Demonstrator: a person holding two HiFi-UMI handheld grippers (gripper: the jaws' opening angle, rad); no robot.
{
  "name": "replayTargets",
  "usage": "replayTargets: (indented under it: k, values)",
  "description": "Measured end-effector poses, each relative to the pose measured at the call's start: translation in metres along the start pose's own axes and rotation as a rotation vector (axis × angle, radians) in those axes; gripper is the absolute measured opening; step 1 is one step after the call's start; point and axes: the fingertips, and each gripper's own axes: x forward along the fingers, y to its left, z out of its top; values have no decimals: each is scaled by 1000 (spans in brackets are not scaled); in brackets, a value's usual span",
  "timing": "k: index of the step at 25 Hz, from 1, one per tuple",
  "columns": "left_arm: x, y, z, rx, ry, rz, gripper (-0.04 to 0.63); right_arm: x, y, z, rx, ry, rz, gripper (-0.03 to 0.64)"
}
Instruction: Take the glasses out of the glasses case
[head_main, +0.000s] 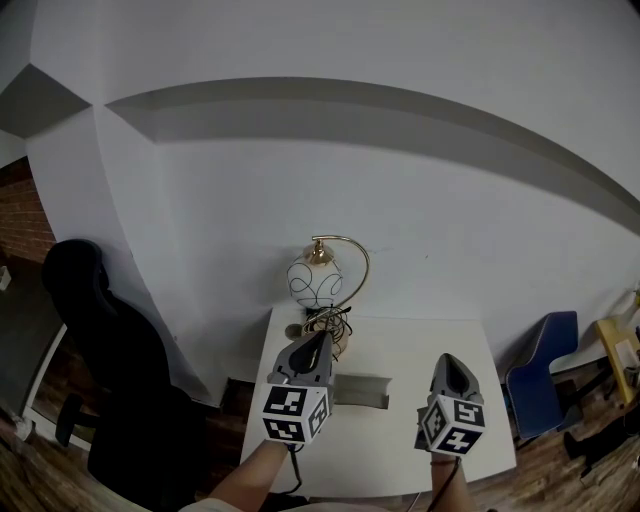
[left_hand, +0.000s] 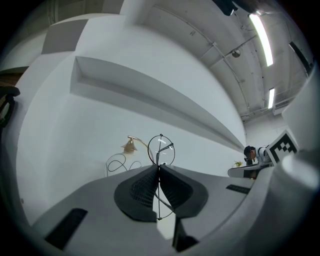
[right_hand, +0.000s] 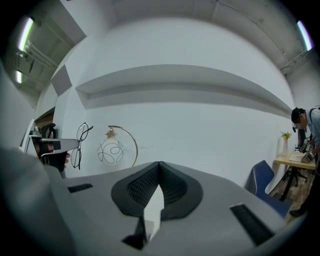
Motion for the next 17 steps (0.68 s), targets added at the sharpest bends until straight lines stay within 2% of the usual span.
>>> replayTargets:
  k: [17]
  values:
    - [-2,-2,-8,-6,25,-17,26,-6,4,-9,-6,18,-4,32]
